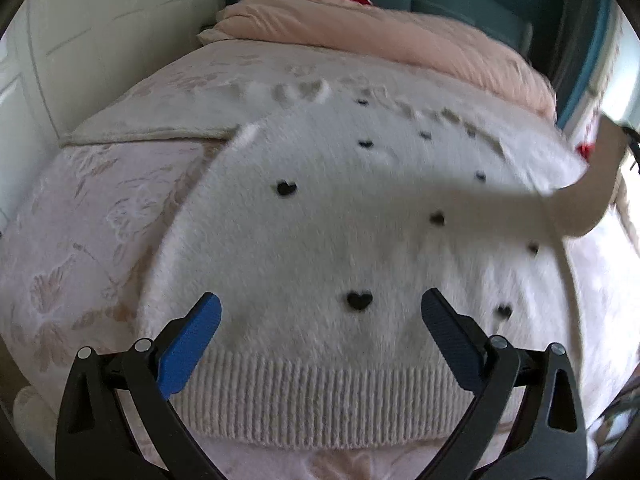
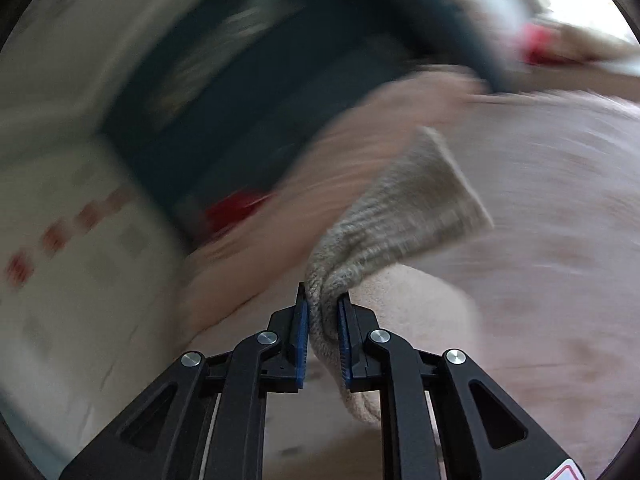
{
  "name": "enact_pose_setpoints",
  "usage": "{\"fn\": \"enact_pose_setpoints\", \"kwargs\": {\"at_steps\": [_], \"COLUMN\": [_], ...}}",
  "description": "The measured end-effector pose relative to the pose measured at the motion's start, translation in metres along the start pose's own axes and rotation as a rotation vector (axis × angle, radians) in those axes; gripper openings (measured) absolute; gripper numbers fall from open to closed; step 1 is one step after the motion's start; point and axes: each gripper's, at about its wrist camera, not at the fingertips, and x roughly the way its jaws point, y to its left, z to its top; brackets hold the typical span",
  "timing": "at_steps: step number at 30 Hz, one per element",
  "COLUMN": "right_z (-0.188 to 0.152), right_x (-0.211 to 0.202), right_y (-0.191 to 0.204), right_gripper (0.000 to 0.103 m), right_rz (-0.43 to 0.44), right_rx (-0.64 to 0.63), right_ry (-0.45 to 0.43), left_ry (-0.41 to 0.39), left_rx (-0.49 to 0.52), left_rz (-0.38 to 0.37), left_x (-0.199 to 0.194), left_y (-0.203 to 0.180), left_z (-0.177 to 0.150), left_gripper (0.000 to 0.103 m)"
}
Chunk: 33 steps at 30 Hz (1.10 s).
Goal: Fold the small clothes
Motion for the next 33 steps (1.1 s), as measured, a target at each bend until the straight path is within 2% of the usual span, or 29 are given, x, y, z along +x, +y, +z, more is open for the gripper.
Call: {"fn": "enact_pose_setpoints", "kwargs": {"at_steps": [2, 3, 4, 5, 7, 8, 9, 11, 12, 13, 14, 17, 20, 21, 23, 25, 27, 28, 29, 30, 33], "right_z": [-0.024, -0.047, -0.071, -0.096, -0.136, -0.149, -0.162, -0.181, -0.186, -0.195, -0.195, -0.189, -0.187, -0.183, -0.183, -0.178, -0.176, -0.175, -0.171, -0.168, -0.152], "right_x": [0.036, 0.06, 0.083, 0.103, 0.124, 0.124, 0.119, 0.092, 0.081, 0.068, 0.053, 0.035, 0.035, 0.041, 0.044, 0.058, 0.074, 0.08, 0.086, 0.086, 0.076], "right_y": [0.06, 0.089, 0.109, 0.122, 0.127, 0.125, 0.115, 0.08, 0.066, 0.052, 0.03, -0.02, -0.05, -0.059, -0.068, -0.069, -0.068, -0.068, -0.061, -0.057, -0.024], "right_gripper": [0.018, 0.019, 0.024, 0.031, 0.032, 0.033, 0.034, 0.048, 0.05, 0.05, 0.05, 0.05, 0.05, 0.05, 0.051, 0.053, 0.053, 0.041, 0.007, 0.009, 0.008], "right_rz": [0.117, 0.161, 0.18, 0.181, 0.148, 0.135, 0.118, 0.055, 0.028, 0.001, -0.041, -0.121, -0.14, -0.143, -0.142, -0.14, -0.151, -0.151, -0.145, -0.138, -0.067], "right_rx": [-0.076, -0.109, -0.135, -0.156, -0.167, -0.161, -0.135, -0.044, -0.003, 0.032, 0.072, 0.192, 0.294, 0.317, 0.339, 0.356, 0.361, 0.354, 0.33, 0.307, 0.219], "right_ry": [0.105, 0.175, 0.248, 0.33, 0.42, 0.437, 0.45, 0.438, 0.426, 0.417, 0.41, 0.385, 0.362, 0.356, 0.348, 0.339, 0.33, 0.324, 0.312, 0.303, 0.206], "left_ry": [-0.01, -0.013, -0.015, -0.016, -0.009, -0.008, -0.008, -0.008, -0.003, 0.006, 0.015, 0.076, 0.151, 0.166, 0.172, 0.142, 0.152, 0.151, 0.121, 0.086, -0.047], "left_rx": [-0.038, -0.054, -0.076, -0.09, -0.131, -0.152, -0.171, -0.206, -0.218, -0.231, -0.243, -0.274, -0.364, -0.403, -0.464, -0.445, -0.379, -0.352, -0.325, -0.302, -0.25], "left_rz": [-0.02, -0.031, -0.052, -0.069, -0.109, -0.142, -0.166, -0.222, -0.236, -0.243, -0.271, -0.279, -0.262, -0.253, -0.232, -0.226, -0.252, -0.269, -0.271, -0.276, -0.338], "left_x": [-0.003, -0.003, -0.003, -0.002, 0.002, 0.005, 0.01, 0.026, 0.036, 0.049, 0.067, 0.124, 0.179, 0.191, 0.207, 0.207, 0.212, 0.211, 0.206, 0.2, 0.166], "left_y": [0.008, 0.012, 0.016, 0.019, 0.026, 0.029, 0.032, 0.035, 0.034, 0.032, 0.027, 0.011, 0.001, 0.001, 0.0, -0.005, -0.014, -0.017, -0.019, -0.021, -0.017], "left_z": [0.009, 0.014, 0.021, 0.026, 0.043, 0.052, 0.062, 0.085, 0.096, 0.107, 0.12, 0.148, 0.158, 0.157, 0.158, 0.164, 0.175, 0.181, 0.189, 0.196, 0.224], "left_gripper": [0.098, 0.098, 0.098, 0.098, 0.098, 0.098, 0.098, 0.098, 0.098, 0.098, 0.098, 0.098, 0.096, 0.09, 0.085, 0.063, 0.013, 0.008, 0.008, 0.007, 0.007]}}
